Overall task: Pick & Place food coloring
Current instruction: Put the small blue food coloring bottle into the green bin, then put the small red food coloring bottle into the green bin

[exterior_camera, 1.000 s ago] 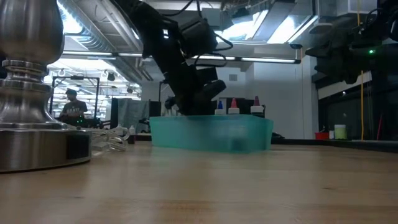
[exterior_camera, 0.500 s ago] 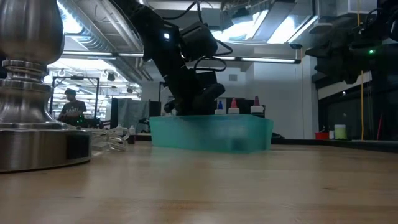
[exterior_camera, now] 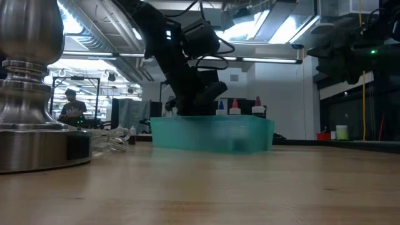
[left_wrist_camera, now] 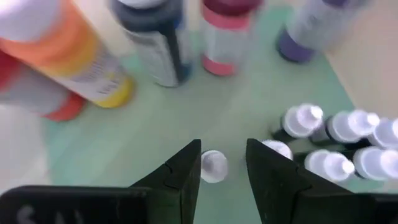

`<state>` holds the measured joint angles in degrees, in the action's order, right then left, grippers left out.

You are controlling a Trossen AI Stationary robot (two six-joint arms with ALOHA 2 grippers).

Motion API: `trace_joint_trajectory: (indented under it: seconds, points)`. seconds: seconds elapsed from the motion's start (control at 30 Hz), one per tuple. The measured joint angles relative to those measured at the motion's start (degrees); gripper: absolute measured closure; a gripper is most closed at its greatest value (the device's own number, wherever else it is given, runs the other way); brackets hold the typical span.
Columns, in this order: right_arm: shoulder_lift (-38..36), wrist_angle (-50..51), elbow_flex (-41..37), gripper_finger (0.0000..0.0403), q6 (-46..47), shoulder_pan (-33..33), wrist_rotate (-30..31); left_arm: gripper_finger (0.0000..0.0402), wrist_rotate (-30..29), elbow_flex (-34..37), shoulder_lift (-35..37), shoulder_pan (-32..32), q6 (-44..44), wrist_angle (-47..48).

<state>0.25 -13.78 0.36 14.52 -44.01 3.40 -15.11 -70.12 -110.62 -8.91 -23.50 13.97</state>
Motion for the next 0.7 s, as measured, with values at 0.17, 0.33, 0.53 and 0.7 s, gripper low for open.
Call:
trace_joint_trajectory:
  seconds: [0.17, 0.33, 0.53, 0.7]
  points:
    - [-0.01, 0.00, 0.02, 0.0004, 0.00, 0.01, 0.02, 0.0270, -3.38, -3.07, 0.92, -0.96, -0.79, 5.35]
    - [0.00, -0.01, 0.02, 0.0004, -0.01, 0.01, 0.02, 0.0255, -4.26, -7.07, 2.62, -1.48, -0.01, 8.21]
    - [-0.03, -0.06, 0.02, 0.0004, 0.00, 0.00, 0.02, 0.0225, -5.07, -12.53, 5.41, -3.02, -4.60, 12.82]
    - [0.00, 0.02, 0.02, 0.0004, 0.00, 0.00, 0.02, 0.0193, -9.36, -15.43, 7.84, -5.51, -7.94, 14.43]
